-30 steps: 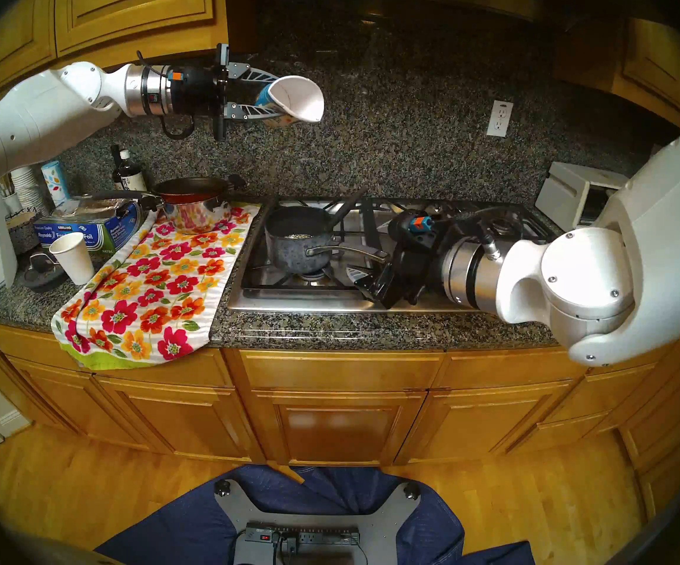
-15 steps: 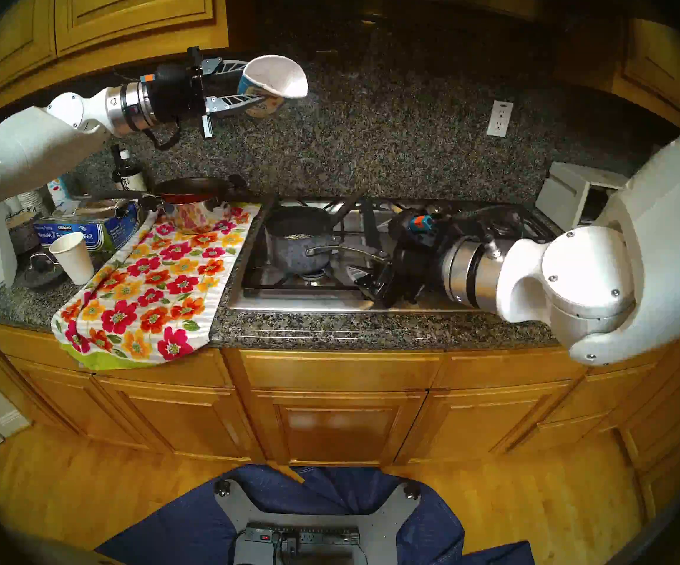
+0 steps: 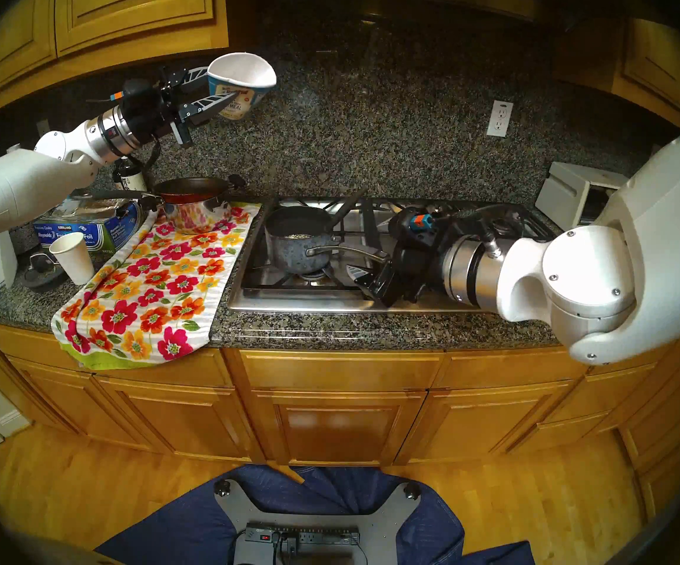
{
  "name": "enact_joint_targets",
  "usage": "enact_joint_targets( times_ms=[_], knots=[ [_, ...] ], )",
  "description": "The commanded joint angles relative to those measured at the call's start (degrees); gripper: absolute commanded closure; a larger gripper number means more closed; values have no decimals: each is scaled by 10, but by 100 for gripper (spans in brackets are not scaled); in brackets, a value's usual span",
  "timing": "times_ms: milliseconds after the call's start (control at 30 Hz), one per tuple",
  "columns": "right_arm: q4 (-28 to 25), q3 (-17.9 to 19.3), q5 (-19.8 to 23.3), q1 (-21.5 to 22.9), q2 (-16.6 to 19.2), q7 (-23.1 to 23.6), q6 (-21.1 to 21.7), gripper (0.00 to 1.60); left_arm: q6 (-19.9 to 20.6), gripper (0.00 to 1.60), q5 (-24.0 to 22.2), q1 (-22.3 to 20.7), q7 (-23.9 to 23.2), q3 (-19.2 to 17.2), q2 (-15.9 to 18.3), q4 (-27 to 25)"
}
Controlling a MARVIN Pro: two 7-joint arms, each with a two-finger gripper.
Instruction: Pour oats into pot and stir with a spoon
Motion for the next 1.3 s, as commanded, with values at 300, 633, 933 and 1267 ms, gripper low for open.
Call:
enact_joint_targets(
  times_ms=[300, 633, 933, 1267],
  knots=[
    [5, 1, 0, 15, 0, -3, -2, 0, 0, 104, -42, 83, -55, -70, 64, -33],
    [5, 1, 0, 14, 0, -2, -2, 0, 0, 102, -49, 168, -41, -99, 98, -32],
    [5, 1, 0, 14, 0, -2, -2, 0, 0, 99, -51, 240, -31, -109, 125, -20],
    [5, 2, 0, 13, 0, -2, -2, 0, 0, 100, -87, 300, -11, -142, 120, 22]
  ],
)
